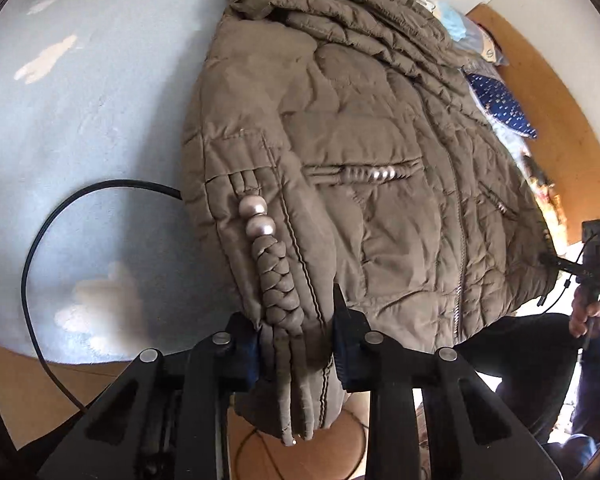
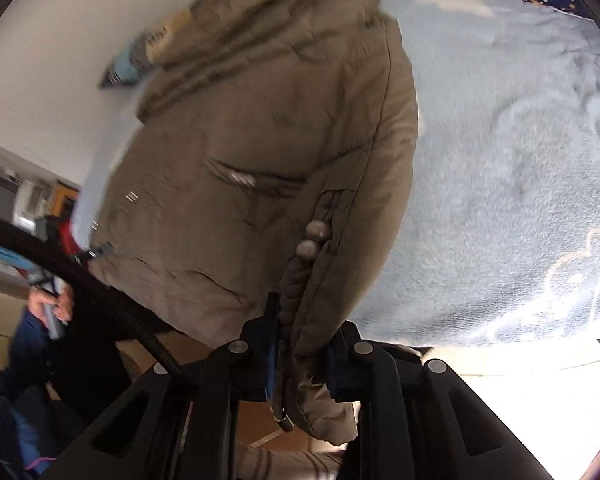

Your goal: Fold large clothes

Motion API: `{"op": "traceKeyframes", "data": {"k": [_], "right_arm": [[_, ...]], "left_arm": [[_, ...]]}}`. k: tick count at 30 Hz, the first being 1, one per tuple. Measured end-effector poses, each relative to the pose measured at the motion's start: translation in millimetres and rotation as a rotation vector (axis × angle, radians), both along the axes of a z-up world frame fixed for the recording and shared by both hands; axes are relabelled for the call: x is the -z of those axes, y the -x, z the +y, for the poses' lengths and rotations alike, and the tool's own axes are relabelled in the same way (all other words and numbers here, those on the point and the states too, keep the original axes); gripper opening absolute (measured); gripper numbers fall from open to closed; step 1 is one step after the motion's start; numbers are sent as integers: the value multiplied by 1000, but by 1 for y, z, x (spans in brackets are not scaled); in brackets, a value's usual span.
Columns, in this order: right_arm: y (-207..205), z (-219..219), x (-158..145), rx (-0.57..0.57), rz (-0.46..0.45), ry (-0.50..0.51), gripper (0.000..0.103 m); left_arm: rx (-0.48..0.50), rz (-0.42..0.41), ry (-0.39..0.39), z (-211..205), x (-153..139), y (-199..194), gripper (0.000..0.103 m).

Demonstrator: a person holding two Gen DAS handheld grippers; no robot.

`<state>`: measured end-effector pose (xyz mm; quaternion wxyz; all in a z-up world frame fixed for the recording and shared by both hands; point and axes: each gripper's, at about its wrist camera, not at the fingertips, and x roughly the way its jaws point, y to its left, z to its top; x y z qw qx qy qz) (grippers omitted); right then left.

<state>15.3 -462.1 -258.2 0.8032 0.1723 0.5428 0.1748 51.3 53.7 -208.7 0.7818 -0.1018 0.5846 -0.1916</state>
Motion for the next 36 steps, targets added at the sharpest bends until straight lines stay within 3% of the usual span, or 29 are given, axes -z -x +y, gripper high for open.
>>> {"op": "traceKeyframes", "data": {"k": [5,9,10,11,13,15,20,26,31,36], "right_arm": [[-5,-4,6,46,5,-43,20],[-10,-7,15,39,59,-8,25],[-12,-5,17,38,76,17,30],[-16,-1,20,37,95,41,33],[-19,5,24,34,126,93,36],[-16,8,22,15,110,109,20],[-5,16,-15,9,-32,73,17],[4,-5,-74,54,-217,-101,17],[7,-12,-98,82,-293,-169,17],[18,-14,-102,89,-335,-210,17]], "left_arm": [[19,47,-89,-7,22,-6,34],[52,66,-174,-11,36,-5,64],[61,62,-194,-14,37,-5,64],[65,51,-200,-16,36,-3,61],[71,7,-178,-19,25,1,30],[63,-36,-153,-19,9,5,26],[94,-166,-135,-18,-44,13,22],[87,-281,-52,-4,-113,2,22],[77,-348,-31,-5,-133,0,22],[39,-379,10,2,-136,4,22]]}}
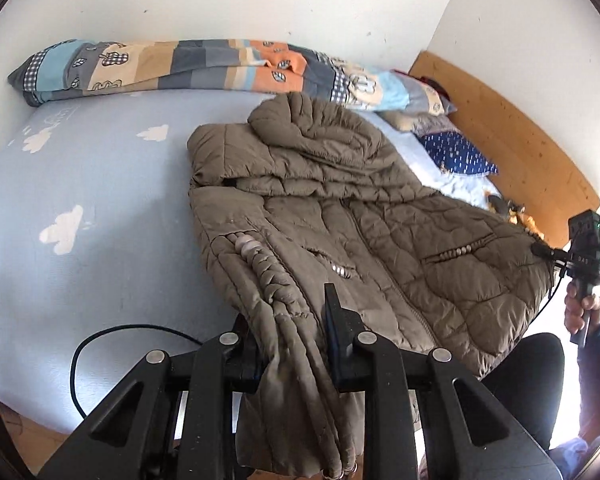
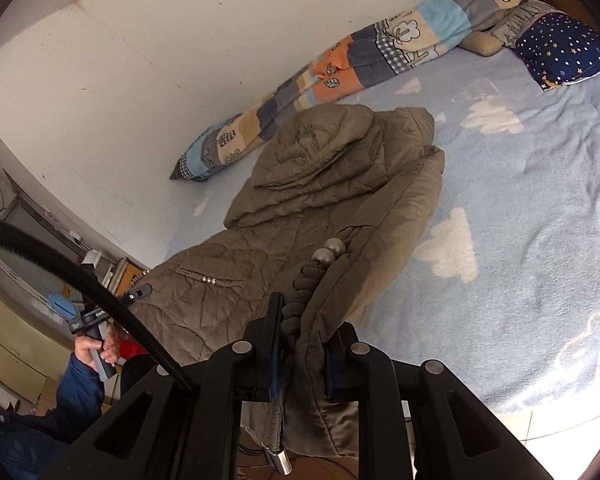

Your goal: Fold large clothes

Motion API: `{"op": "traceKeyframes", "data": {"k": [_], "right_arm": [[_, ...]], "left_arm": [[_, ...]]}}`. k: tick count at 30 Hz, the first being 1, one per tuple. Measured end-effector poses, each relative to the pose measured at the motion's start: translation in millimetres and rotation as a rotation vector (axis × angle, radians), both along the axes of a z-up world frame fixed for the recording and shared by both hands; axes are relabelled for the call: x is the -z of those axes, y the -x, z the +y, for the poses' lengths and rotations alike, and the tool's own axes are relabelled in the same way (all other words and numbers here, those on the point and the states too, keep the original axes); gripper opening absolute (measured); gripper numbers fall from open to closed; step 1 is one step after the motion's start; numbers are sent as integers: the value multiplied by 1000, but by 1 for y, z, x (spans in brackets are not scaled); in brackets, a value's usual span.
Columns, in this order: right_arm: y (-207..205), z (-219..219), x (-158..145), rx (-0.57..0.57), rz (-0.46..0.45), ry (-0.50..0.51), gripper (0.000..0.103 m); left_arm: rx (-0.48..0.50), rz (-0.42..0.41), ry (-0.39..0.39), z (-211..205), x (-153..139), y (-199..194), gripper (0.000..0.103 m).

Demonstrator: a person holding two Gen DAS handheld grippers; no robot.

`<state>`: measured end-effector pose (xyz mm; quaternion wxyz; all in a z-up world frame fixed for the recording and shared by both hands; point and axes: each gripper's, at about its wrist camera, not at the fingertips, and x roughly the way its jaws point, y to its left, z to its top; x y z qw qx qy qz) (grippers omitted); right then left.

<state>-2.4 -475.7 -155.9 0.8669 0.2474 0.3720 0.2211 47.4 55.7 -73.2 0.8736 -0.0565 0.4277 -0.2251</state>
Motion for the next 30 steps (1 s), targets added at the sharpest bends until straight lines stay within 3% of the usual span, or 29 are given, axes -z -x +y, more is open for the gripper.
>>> {"op": "traceKeyframes", "data": {"k": [14,23,30], "right_arm": [[-53,4,-45,44,-112,-150,17],[-133,-11,-68,137,-113,-251,17],[-205,-22,-77,184,-99,-246,17]], "left_arm": [[-70,-32,106,10,-48,-66,22],[-178,9,163,10,-60,-157,22],[-235,56,164,6,-40,-248,23]]}}
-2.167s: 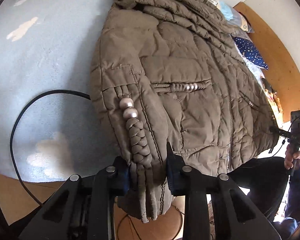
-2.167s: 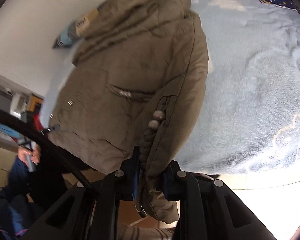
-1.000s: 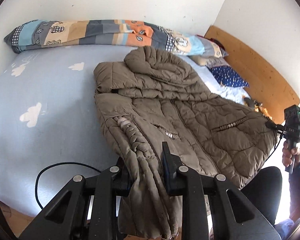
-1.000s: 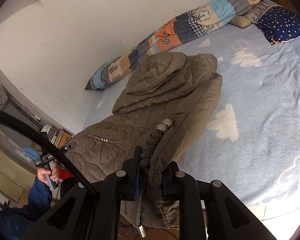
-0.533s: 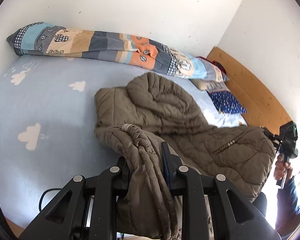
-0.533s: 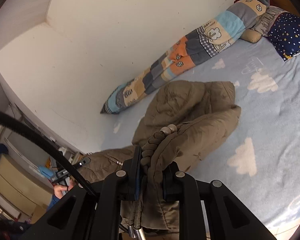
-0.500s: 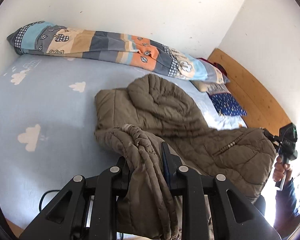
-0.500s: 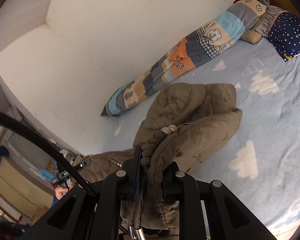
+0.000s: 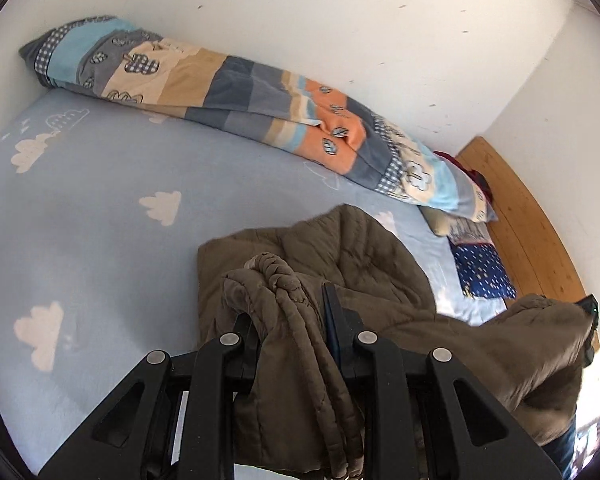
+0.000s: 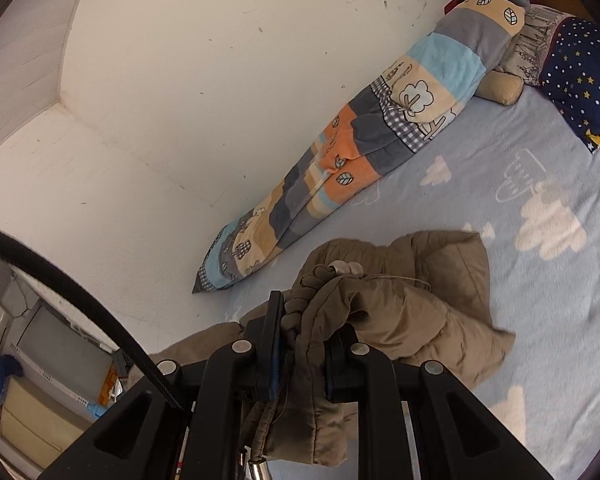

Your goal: Fold large clothes

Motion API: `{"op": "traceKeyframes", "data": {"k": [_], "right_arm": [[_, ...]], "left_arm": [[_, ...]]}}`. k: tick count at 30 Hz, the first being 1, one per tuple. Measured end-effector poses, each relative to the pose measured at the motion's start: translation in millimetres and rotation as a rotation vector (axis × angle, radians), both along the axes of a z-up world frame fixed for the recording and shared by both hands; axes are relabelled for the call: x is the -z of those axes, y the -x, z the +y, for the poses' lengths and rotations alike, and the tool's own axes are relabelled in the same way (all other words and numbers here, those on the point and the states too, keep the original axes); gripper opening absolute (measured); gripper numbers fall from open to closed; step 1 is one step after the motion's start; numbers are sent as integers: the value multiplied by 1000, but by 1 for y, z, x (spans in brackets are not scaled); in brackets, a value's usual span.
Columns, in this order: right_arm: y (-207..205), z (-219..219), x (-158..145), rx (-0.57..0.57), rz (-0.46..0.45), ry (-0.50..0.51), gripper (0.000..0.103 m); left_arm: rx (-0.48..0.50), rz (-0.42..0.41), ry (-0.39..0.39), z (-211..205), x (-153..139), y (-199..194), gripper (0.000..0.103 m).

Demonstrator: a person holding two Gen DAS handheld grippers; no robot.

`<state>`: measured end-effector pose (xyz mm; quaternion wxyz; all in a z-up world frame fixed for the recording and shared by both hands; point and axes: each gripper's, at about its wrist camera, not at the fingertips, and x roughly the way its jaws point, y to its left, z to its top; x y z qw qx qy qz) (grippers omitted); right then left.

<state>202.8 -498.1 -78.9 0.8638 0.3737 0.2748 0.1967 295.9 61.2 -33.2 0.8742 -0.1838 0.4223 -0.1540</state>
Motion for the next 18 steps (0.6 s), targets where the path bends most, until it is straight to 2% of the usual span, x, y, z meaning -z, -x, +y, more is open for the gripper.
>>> {"op": "traceKeyframes", "data": {"k": [9,13,18], "right_arm": [[-104,-8,29,59,78,39,17],[-141,-11,51,81,122,60,17],[-180,-9,80,105,179,109,17]], "left_arm": [[-44,109,-52,-14,66,-107,23],[-53,157,-69,-19,97,-137,23],[-59,173,-95,-29,122,-153,24]]}}
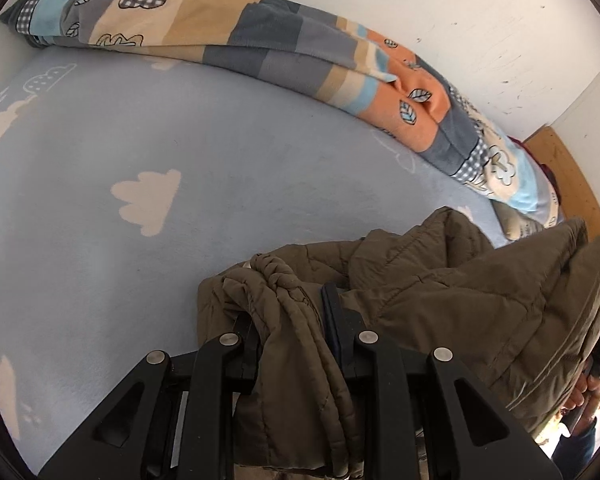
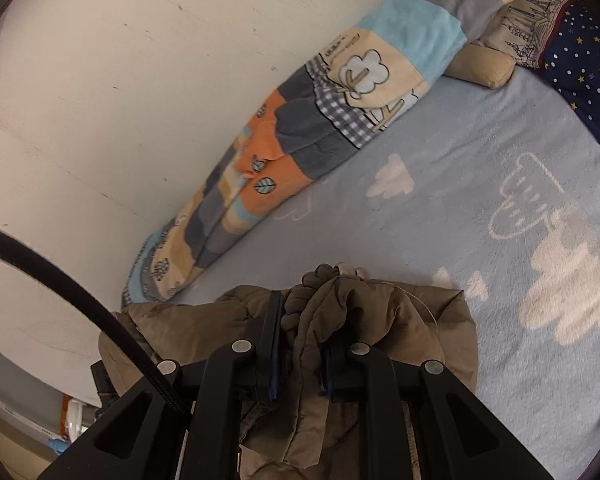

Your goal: Fold large clothes

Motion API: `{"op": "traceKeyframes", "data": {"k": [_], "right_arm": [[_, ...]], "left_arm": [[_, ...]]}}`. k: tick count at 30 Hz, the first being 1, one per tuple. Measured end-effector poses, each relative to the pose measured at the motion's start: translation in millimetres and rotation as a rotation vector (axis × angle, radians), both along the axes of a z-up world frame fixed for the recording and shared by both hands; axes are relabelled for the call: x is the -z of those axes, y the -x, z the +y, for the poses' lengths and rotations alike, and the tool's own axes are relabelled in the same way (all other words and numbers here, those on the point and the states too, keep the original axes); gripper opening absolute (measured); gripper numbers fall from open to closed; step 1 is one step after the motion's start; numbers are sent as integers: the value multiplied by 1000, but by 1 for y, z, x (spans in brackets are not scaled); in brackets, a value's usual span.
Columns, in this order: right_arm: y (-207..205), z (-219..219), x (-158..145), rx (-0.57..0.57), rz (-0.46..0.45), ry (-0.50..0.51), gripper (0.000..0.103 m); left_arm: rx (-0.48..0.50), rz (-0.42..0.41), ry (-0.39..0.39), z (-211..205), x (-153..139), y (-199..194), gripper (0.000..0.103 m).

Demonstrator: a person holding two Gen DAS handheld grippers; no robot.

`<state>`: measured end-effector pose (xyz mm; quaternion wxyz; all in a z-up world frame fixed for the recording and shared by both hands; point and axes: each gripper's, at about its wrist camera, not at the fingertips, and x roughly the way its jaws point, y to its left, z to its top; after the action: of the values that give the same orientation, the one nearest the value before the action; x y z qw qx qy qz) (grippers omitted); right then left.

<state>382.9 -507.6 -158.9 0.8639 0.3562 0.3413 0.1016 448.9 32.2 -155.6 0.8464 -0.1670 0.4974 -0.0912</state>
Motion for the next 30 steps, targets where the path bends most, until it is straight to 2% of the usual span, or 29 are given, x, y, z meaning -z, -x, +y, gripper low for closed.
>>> {"op": "traceKeyframes", "data": {"k": [6,10,14,17,25,30], "right_arm": [[-25,0,33,18,60,43,17],[-32,0,55,27,97,41,17],[-35,-6,79,36,137,-28,18],[-31,-9,77,32,135,-45,19],[-16,-7,41,11,119,9,21],[-6,-10,30,10,101,-48,26]], "left_arm": [[8,-13,-46,-12,19,-6,25],[-9,-28,-34,-13,30,-6,25],[-28,-32,12,-10,33,-7,29],[-30,-23,54,-5,29,-5,33],[-38,-21,86,4,3,0,40],[-63,-13,162,18,-7,3,45]]}}
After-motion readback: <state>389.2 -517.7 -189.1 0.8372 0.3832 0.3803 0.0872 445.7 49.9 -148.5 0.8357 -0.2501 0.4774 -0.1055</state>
